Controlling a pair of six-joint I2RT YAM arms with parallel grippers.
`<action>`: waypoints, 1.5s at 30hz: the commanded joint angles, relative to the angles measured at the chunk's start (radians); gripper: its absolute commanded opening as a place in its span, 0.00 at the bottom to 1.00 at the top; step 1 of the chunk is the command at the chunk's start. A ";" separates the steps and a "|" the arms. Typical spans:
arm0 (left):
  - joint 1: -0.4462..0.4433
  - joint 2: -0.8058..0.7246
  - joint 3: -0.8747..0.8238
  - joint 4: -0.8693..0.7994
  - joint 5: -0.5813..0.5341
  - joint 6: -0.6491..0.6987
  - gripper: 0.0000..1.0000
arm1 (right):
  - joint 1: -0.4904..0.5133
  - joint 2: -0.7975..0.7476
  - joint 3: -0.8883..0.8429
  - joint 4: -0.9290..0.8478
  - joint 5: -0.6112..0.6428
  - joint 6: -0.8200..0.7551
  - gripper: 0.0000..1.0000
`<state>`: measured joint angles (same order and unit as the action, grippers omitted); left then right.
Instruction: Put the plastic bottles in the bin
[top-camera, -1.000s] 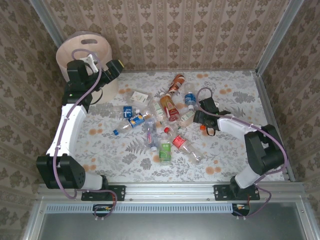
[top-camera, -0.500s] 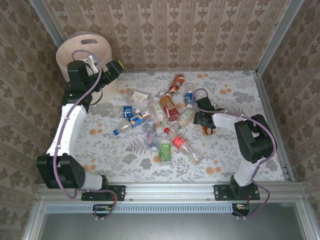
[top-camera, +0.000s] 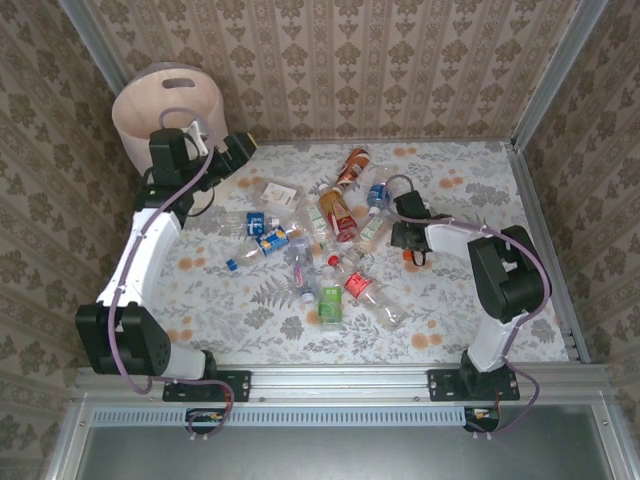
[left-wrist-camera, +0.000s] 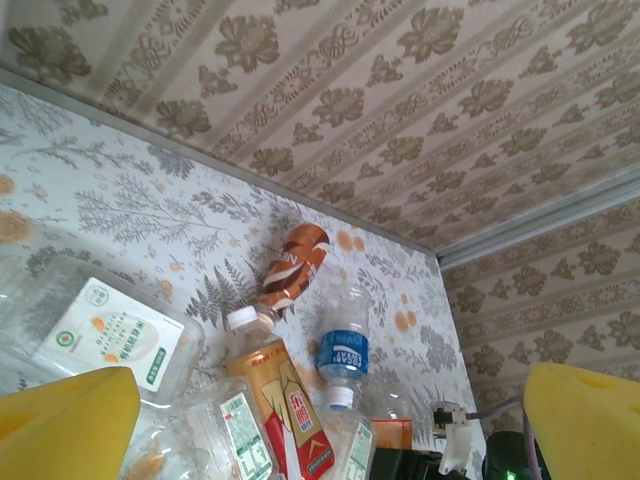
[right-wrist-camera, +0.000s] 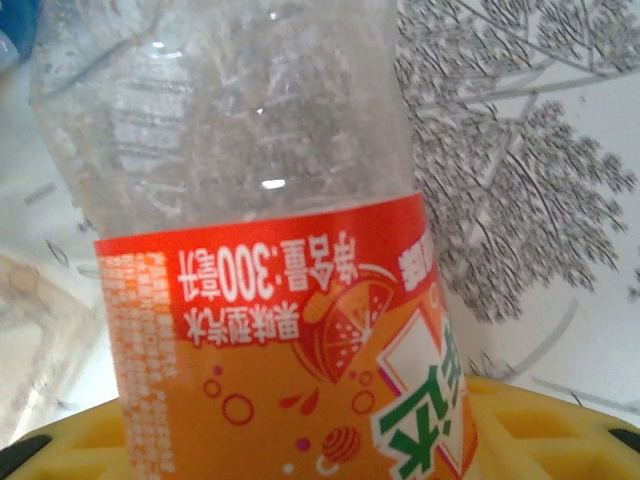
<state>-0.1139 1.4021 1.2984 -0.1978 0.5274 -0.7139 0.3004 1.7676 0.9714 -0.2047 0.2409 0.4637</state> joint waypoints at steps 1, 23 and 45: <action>-0.029 0.026 0.019 -0.036 -0.006 0.019 1.00 | 0.012 -0.110 -0.053 0.032 0.054 -0.032 0.47; -0.311 0.153 -0.093 0.344 0.155 0.053 1.00 | 0.146 -0.384 -0.212 0.654 -0.489 0.072 0.40; -0.415 0.304 -0.156 0.634 0.310 -0.054 0.87 | 0.241 -0.255 -0.102 0.753 -0.666 0.100 0.40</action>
<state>-0.5285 1.6924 1.1255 0.4129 0.8337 -0.7837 0.5293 1.5013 0.8322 0.5190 -0.3786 0.5732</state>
